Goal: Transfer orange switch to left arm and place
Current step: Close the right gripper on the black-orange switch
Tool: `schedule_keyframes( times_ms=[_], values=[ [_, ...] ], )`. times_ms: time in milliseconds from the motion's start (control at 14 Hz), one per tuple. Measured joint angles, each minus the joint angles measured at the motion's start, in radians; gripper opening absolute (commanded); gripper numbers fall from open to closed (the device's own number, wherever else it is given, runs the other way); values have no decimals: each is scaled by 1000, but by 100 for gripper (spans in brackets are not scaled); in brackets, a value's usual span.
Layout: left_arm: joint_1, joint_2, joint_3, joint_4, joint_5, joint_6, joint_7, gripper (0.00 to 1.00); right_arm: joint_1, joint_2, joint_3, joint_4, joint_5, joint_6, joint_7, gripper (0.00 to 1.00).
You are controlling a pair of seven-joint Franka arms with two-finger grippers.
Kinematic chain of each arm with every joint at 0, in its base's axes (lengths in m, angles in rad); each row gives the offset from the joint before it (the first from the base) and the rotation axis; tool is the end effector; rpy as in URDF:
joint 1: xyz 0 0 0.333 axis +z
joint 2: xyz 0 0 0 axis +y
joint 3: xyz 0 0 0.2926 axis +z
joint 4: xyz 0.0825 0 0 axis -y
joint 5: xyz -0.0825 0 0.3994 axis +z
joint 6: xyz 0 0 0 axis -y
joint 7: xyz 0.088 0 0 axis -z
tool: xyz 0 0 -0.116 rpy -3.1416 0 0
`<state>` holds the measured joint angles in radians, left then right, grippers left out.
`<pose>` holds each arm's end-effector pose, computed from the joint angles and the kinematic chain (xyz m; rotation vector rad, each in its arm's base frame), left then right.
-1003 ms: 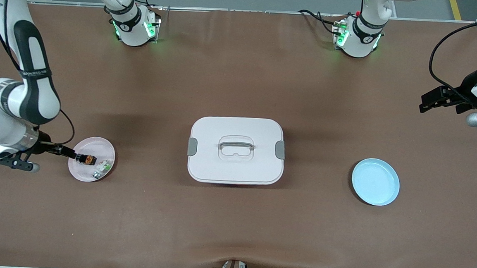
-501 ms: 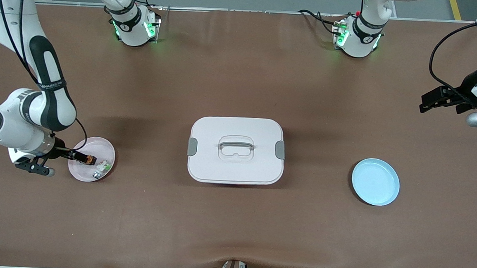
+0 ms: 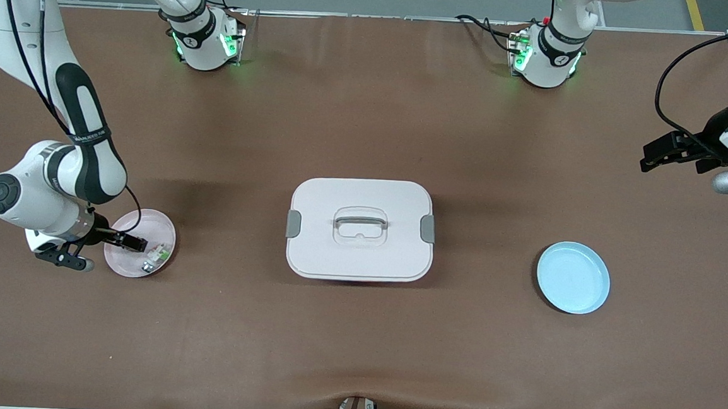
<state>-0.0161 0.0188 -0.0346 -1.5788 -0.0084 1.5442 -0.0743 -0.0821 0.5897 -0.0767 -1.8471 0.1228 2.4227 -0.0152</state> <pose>0.5704 -0.0298 0.5752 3.1345 0.0370 -0.0844 0.6319 -0.0989 0.1633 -3.0837 0.3466 0.0119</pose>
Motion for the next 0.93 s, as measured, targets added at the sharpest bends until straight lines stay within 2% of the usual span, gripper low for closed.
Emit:
schedule_keyframes(
  times_ms=[931],
  values=[
    [1,0,1,0,0,0,0,100,8,39,0,0,0,0,3,100]
  ],
)
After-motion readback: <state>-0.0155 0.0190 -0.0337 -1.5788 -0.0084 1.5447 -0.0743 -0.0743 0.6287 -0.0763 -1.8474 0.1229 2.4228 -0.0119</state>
